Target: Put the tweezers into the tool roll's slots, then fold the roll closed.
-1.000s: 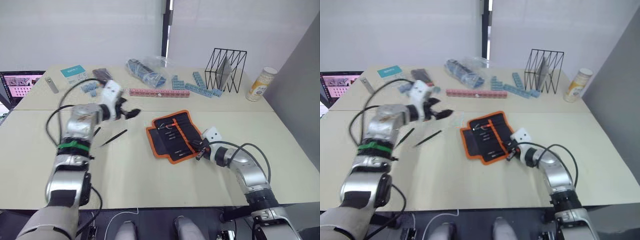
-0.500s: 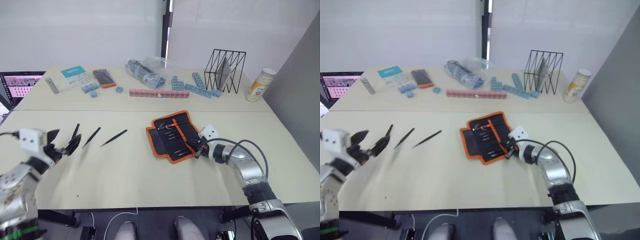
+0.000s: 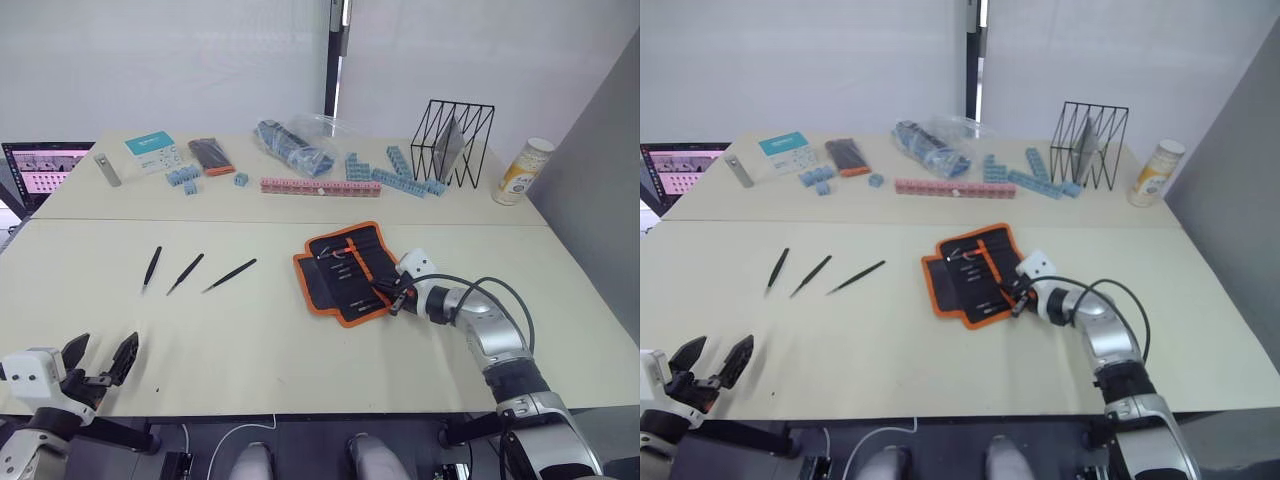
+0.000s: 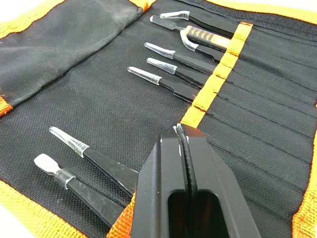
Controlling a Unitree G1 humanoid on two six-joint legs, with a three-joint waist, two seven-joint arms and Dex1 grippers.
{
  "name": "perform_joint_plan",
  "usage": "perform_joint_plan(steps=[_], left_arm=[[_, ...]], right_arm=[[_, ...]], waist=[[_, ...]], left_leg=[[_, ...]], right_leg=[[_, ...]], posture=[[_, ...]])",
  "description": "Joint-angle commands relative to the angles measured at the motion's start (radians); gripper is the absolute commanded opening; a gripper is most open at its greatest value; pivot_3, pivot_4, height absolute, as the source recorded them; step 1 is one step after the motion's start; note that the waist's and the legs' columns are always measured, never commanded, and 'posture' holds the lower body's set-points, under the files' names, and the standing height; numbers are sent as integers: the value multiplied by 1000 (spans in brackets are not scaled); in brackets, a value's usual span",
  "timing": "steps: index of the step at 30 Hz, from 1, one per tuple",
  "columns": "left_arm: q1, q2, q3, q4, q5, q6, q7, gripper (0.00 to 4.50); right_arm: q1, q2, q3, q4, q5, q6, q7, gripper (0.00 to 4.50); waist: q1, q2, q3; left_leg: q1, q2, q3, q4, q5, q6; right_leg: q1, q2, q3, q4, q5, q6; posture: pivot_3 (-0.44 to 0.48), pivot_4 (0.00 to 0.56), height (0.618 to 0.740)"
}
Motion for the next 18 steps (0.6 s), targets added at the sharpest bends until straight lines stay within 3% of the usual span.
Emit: perform_joint_plan(steps=[1, 9, 12, 18], left_arm=[[-31, 41, -4, -12, -16, -10, 24, 4479], [-243, 185, -60, 111, -30, 147, 90, 4479], [-338, 251, -117, 172, 28, 201, 131, 4479], [-529, 337, -206, 417, 96, 257, 159, 4479]], right_arm=[[8, 4, 27, 15, -9, 4, 32, 0], [14, -2, 22, 7, -10, 4, 38, 0], [19, -6, 18, -3, -9, 6, 38, 0], [32, -13, 5, -29, -8, 15, 23, 0]], waist=[[0, 0, 0], [0, 0, 0], [0, 0, 0], [0, 0, 0]], left_leg=[[0, 0, 0, 0, 0, 0], [0, 0, 0, 0, 0, 0], [-1, 0, -1, 0, 1, 1], [-1, 0, -1, -2, 3, 5]], right_leg=[[0, 0, 0, 0, 0, 0], [0, 0, 0, 0, 0, 0], [0, 0, -1, 1, 0, 1], [0, 1, -1, 1, 1, 4]], posture=[[0, 150, 740], [0, 150, 740], [0, 150, 740], [0, 150, 740]])
